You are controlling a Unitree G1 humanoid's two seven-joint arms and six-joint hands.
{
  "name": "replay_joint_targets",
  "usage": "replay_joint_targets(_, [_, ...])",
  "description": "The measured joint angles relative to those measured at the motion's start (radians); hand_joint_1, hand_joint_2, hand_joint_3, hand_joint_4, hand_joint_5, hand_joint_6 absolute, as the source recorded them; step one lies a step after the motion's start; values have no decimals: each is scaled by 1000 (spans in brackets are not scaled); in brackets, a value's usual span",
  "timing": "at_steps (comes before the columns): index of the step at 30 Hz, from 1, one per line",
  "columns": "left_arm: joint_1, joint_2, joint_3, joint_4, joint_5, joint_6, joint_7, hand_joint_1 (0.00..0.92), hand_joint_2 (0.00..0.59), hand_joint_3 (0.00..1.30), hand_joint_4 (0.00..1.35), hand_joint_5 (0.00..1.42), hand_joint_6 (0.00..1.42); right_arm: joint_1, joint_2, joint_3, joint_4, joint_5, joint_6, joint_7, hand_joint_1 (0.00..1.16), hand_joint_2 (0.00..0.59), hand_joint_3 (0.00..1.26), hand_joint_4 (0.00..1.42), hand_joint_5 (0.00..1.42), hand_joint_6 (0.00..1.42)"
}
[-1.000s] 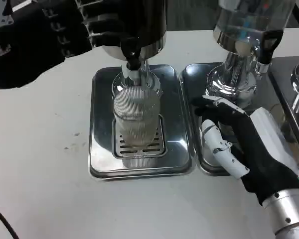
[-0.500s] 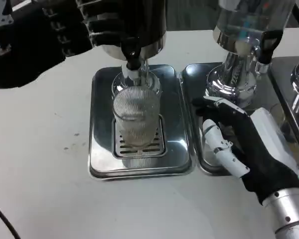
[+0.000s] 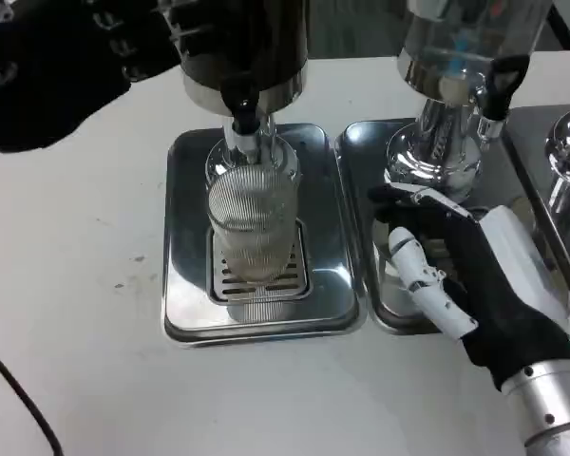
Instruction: Grasp the cup under the faucet to collect the drink, then remove the cup.
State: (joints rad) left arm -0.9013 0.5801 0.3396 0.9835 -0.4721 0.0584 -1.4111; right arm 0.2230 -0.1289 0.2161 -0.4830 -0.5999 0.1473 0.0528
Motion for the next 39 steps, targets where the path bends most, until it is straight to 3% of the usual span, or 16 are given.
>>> replay_joint_targets(6, [0,-8,-3,0,5,-4,25,0,33,233,160,197,184,2,0,-1,0,0,0,0,60,495,312,341,340,247])
replay_joint_targets(19, [8,-92,-38,0,49,-102,113,0,36,241,161,195,184,9,-1,-4,-4,2,1,0,59,495,315,343,340,247])
replay_joint_targets(39, [26,-113,-79,28,111,-194,147,0,33,233,138,156,137,27,-1,-3,-27,16,11,0,57,495,322,346,340,247])
